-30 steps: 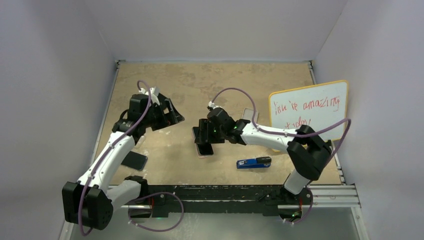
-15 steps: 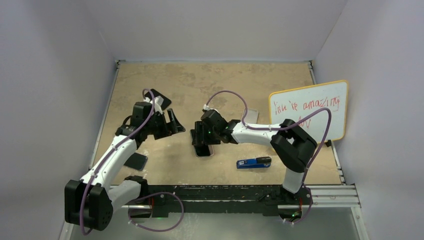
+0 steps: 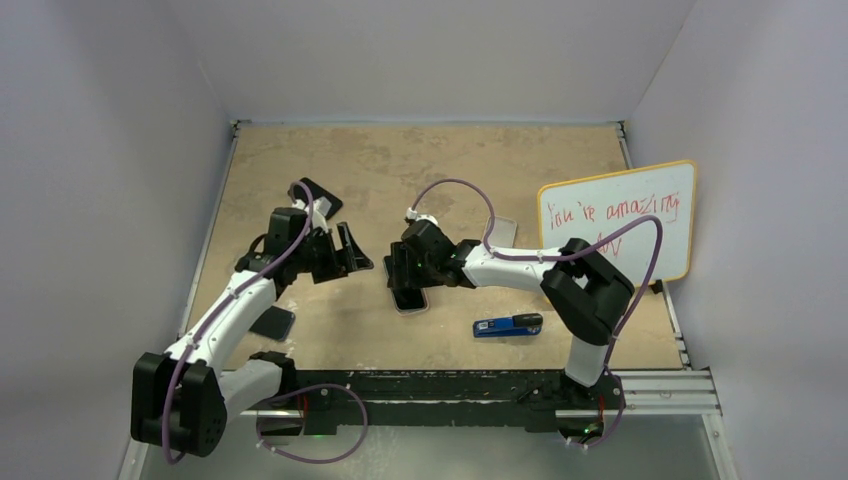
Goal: Put the phone into the phone case
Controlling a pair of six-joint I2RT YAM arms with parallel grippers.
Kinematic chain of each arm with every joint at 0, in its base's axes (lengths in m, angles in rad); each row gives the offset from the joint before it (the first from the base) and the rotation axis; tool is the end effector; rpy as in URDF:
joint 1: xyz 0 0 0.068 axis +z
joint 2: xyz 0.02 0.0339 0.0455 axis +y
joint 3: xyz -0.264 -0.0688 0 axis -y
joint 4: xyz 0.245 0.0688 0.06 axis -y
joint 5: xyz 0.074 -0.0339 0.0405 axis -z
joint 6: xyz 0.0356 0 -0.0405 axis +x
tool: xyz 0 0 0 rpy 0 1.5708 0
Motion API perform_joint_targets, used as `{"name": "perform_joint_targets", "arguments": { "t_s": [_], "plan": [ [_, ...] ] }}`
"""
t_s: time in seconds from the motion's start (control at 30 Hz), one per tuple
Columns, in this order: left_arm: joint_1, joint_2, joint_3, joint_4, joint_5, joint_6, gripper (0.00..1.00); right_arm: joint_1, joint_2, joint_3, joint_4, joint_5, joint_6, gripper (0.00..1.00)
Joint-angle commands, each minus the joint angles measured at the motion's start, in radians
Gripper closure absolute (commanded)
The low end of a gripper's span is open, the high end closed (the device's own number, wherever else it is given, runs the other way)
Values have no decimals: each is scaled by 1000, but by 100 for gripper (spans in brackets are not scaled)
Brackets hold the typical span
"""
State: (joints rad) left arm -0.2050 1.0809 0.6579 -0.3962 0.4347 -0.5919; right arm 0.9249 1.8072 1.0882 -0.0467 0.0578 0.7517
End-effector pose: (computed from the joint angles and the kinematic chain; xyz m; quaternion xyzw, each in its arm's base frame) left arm 0.2088 -0.0587 0.2229 -0.0970 0.9066 -0.3239 0.2525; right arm 0.2332 0.3059 0.1780 -0.0683 0.9172 0.2734 0.2816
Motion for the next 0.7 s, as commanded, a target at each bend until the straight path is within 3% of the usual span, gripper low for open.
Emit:
{"name": "perform_joint_targets", "arguments": {
  "t_s": [0.0, 0.33, 0.67],
  "plan": [
    [2, 2, -14, 44, 29, -9, 24, 5, -19, 18, 36, 29, -28, 31],
    [3, 28, -50, 74, 64, -18, 27, 6, 2, 4, 89, 35, -60, 35],
    [2, 33, -64, 91, 72, -24, 28, 5, -32, -5, 76, 34, -55, 15]
  ]
}}
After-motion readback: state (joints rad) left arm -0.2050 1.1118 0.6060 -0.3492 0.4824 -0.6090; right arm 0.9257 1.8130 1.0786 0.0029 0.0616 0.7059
